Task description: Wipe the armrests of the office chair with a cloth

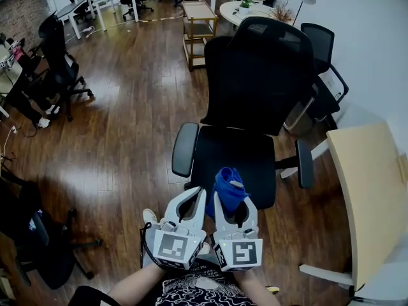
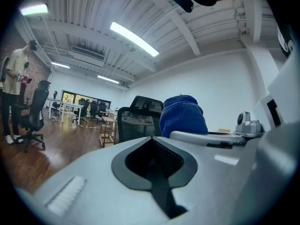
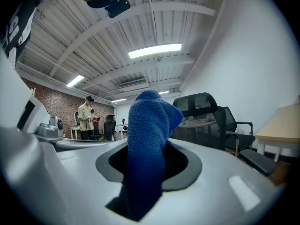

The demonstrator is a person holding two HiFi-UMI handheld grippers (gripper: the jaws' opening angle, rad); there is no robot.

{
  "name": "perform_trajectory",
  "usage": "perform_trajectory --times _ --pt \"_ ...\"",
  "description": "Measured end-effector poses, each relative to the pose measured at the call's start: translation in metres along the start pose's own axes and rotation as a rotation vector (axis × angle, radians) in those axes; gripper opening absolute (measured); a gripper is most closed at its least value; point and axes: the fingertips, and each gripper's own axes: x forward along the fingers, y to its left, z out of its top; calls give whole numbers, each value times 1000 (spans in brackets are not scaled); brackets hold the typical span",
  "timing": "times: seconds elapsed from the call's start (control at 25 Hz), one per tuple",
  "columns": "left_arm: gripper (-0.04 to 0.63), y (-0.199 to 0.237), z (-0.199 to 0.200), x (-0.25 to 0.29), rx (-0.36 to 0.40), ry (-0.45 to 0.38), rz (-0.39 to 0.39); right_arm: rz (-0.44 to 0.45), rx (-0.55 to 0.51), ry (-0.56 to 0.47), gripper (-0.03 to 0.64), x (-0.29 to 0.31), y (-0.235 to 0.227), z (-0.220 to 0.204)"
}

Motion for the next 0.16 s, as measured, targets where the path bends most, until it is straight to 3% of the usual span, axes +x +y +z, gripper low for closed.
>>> perform_trajectory --times 0.16 --pt "5 -16 -8 -6 5 -3 -14 -15 5 6 141 -14 -7 -3"
